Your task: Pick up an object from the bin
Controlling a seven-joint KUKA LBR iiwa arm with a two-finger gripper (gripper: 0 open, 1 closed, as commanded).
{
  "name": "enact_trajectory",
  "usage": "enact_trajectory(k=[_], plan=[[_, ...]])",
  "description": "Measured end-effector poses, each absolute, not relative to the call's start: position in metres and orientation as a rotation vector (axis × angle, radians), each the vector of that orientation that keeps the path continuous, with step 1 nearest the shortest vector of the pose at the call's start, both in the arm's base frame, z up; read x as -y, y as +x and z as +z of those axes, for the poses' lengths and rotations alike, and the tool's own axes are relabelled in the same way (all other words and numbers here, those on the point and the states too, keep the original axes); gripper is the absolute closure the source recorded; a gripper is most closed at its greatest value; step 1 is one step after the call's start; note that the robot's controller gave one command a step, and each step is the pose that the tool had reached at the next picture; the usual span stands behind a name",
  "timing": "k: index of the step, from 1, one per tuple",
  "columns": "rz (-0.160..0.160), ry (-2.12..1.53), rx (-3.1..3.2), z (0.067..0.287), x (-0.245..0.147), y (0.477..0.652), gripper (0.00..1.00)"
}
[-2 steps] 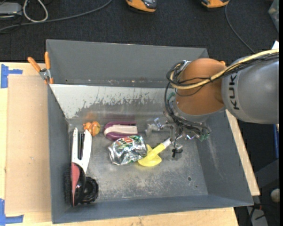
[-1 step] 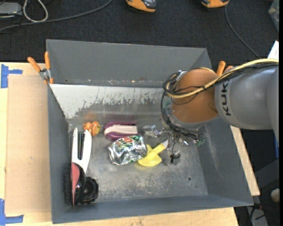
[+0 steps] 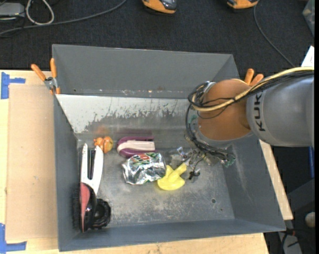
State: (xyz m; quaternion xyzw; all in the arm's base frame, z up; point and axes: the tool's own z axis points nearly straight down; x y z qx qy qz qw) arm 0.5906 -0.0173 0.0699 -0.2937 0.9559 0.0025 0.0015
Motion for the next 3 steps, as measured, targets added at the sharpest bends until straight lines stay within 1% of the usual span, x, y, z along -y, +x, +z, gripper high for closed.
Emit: enact_trajectory(k=[1, 2, 3], plan=[[0.008, -0.922, -3.0, 0.07, 0.017, 0.591, 1.0], [0.009, -0.924, -3.001, 0.082, 0.016, 0.59, 1.0], [0.011, -0.924, -3.004, 0.105, 0.016, 0.589, 1.0]])
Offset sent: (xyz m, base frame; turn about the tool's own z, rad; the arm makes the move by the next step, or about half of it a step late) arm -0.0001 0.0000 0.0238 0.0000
